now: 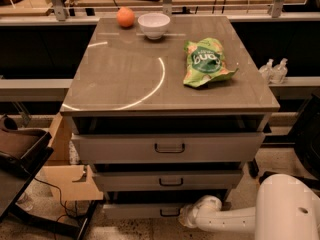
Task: Close bottom drawer
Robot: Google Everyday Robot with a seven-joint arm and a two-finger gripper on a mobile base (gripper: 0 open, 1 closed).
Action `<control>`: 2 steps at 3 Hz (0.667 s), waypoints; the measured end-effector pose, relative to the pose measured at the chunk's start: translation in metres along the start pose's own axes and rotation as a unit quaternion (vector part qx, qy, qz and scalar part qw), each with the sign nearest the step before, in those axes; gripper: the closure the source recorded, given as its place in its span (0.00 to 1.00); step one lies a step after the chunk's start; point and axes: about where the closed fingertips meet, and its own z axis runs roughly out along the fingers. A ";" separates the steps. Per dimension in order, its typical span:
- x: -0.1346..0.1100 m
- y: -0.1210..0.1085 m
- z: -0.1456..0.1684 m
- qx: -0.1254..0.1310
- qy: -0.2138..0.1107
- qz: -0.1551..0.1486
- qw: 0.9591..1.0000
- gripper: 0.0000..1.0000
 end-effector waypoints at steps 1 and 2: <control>0.000 0.000 0.000 0.000 0.000 0.000 1.000 1.00; 0.000 0.000 0.000 0.000 0.000 0.000 1.000 1.00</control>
Offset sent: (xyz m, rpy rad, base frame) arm -0.0952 0.0180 -0.0574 -0.0757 0.5635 0.1154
